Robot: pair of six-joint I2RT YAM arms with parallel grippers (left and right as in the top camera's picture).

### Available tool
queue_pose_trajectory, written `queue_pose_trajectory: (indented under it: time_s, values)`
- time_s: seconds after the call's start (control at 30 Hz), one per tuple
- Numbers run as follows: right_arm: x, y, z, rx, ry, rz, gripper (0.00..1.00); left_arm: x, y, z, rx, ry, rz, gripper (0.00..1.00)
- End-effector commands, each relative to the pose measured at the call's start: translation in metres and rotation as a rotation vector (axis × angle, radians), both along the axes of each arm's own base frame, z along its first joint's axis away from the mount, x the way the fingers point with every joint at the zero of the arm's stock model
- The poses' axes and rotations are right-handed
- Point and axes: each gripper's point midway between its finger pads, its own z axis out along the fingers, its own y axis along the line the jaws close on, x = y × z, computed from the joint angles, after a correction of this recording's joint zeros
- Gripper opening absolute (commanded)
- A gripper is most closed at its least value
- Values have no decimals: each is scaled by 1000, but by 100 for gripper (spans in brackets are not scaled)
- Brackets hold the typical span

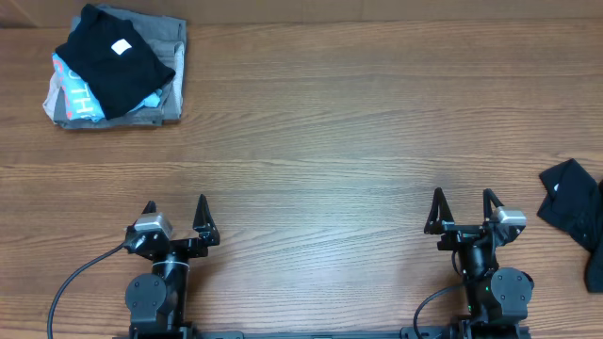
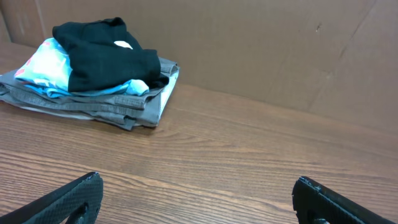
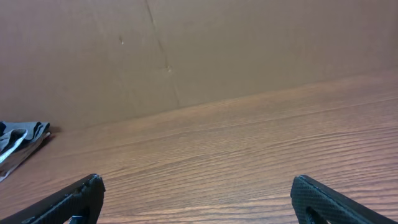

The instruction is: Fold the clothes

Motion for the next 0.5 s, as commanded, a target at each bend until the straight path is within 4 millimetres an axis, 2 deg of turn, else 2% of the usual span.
queue_pose_trajectory:
  time_s: [0.0,0.1,0.2,0.33,0.4,0.47]
  values:
    - [0,1,-1,0,-8,4,100,0,0,1,21,-6,0,100]
    - [-1,11,11,66,-52,63,100,0,0,1,21,-6,0,100]
    - [-9,48,9,237,-4,282,100,0,0,1,21,-6,0,100]
    - [-20,74,7,322,48,439,100,0,0,1,21,-6,0,100]
    - [-25,82,17,364,32,498,100,0,0,1,21,-6,0,100]
    - [-35,92,40,328,-60,589,100,0,0,1,21,-6,0,100]
